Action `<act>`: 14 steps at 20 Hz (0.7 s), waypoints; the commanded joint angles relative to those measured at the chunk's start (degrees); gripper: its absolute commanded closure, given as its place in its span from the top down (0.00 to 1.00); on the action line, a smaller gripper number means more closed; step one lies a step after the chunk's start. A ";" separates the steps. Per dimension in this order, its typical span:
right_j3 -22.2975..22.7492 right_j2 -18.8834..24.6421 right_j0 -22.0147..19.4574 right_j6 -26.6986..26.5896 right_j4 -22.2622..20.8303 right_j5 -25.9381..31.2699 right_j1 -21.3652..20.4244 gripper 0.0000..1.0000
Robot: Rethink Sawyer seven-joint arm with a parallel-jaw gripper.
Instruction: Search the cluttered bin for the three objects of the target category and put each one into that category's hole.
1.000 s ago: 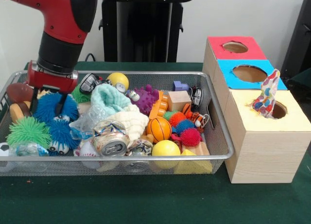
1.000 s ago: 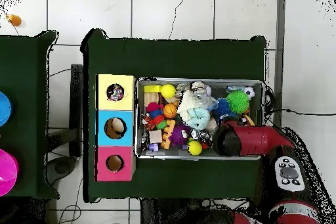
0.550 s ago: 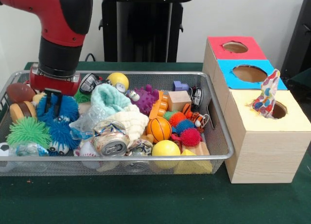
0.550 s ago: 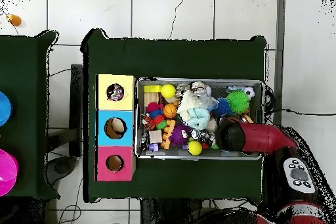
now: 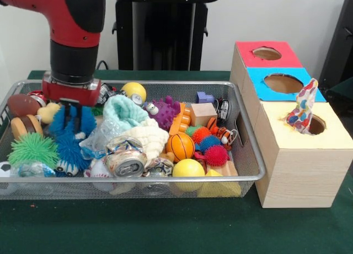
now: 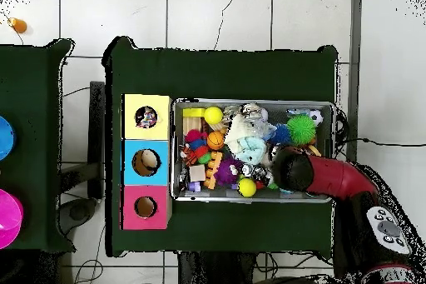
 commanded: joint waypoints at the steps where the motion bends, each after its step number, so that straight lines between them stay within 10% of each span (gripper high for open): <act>1: 13.37 12.87 -2.87 4.91 8.81 10.80 -2.01 0.00; 14: 18.79 15.15 1.64 10.88 21.60 12.56 -9.92 0.00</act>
